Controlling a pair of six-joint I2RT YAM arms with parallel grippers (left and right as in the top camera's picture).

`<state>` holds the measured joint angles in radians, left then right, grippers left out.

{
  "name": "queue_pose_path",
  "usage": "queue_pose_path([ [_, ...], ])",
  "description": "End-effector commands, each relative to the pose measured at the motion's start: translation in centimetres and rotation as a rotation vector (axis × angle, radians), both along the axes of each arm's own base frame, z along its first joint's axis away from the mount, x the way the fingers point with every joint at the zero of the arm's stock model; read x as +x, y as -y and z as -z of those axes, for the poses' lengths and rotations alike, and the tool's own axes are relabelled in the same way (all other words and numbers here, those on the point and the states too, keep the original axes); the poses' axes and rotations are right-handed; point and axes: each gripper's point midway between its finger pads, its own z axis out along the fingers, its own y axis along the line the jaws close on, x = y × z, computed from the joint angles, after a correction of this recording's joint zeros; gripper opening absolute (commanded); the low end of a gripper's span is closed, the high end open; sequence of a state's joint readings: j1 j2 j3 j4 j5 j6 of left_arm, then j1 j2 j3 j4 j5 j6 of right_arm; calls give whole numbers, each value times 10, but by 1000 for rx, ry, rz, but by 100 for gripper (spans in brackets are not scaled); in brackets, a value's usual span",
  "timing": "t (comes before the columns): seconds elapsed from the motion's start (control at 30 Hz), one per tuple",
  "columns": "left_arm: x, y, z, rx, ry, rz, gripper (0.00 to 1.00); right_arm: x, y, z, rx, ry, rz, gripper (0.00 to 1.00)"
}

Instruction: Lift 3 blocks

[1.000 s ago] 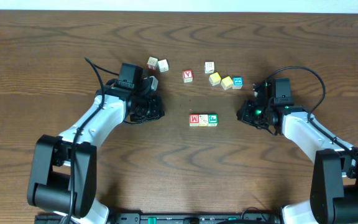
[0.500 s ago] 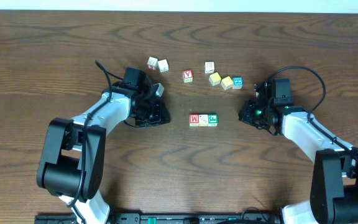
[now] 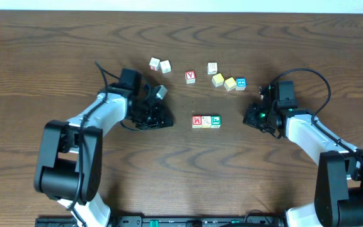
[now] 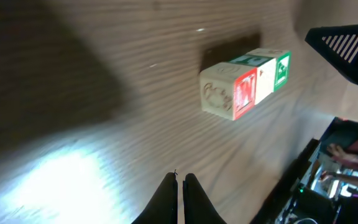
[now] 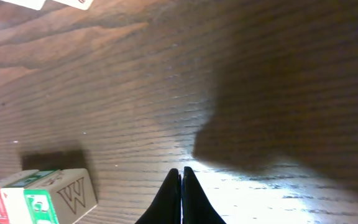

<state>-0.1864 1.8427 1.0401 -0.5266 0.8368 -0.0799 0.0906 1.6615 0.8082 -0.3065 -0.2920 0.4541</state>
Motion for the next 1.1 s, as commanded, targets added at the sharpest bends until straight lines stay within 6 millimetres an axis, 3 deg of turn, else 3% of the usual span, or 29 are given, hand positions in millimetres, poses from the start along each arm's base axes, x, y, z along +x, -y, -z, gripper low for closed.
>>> queue_pose_path([
  [0.0,4,-13,-22,-20,57,-20,7,-3,-1,2,-19,-3,-1,2],
  [0.27,-6,-26,-50,-7,129,12,7,-3,-2,2,-18,-1,-2,3],
  [0.43,-20,-43,-49,119,123,-5,7,-4,-3,2,-8,-5,-7,8],
  [0.7,-49,-50,-48,123,202,-53,7,-4,-3,2,-8,-5,-7,15],
  [0.87,-44,-55,-49,124,261,-179,7,-4,-3,2,-8,-4,-7,15],
  [0.97,-35,-54,-56,104,285,-222,7,-4,-4,1,-7,-5,-6,6],
  [1.07,-29,-53,-58,98,312,-223,7,-4,-3,1,-1,-10,10,4],
])
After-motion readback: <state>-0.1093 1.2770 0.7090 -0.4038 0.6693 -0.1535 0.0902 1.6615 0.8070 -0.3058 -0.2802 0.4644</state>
